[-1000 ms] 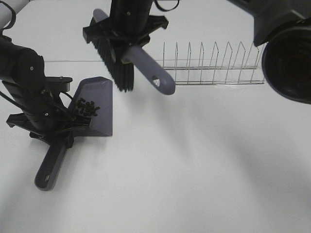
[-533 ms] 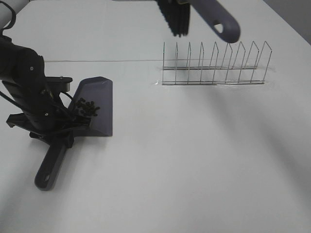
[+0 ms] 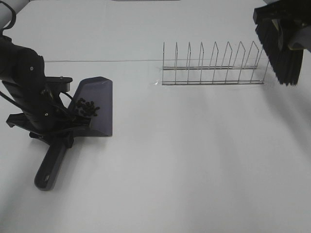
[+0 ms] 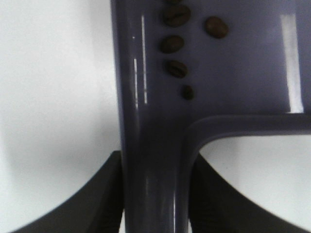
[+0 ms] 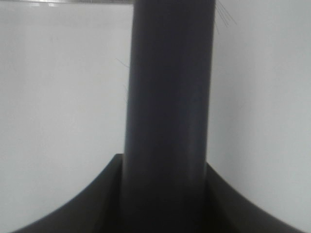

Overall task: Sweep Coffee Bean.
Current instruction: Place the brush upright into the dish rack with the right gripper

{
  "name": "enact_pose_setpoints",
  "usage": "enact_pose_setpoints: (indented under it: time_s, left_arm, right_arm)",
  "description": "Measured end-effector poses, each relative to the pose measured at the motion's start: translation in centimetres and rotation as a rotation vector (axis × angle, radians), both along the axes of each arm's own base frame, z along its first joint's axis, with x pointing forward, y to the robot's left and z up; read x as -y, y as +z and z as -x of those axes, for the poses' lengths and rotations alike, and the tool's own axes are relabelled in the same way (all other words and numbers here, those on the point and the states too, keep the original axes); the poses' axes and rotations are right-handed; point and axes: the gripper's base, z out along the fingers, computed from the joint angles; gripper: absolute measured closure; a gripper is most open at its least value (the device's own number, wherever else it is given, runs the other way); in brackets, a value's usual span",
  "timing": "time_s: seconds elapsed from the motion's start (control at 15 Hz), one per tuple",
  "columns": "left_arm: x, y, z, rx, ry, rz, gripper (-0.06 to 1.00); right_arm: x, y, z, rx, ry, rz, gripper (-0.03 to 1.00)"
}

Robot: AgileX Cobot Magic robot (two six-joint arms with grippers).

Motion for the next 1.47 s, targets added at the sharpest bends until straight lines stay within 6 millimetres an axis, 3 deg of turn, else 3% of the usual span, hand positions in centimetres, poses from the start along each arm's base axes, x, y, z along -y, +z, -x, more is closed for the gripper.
enact_pose_setpoints:
  time_s: [0.47, 0.6, 0.93, 1.47]
  left_arm:
    - [0.0, 0.0, 0.0, -0.001, 0.000, 0.000, 0.58]
    - [0.0, 0.0, 0.0, -0.001, 0.000, 0.000, 0.58]
    - [0.0, 0.0, 0.0, -0.001, 0.000, 0.000, 0.58]
    - [0.0, 0.0, 0.0, -0.001, 0.000, 0.000, 0.58]
  right_arm:
    - [-1.2, -6.9, -1.6, -0.169, -0.018, -0.008, 0.61]
    - [-1.2, -8.0, -1.9, -0.187, -0.017, -0.002, 0.61]
    - [-3.4, -8.1, -1.7, -0.161, 0.045, 0.025, 0.61]
    - [-3.2, -8.0, -2.5, -0.077, 0.051, 0.054, 0.61]
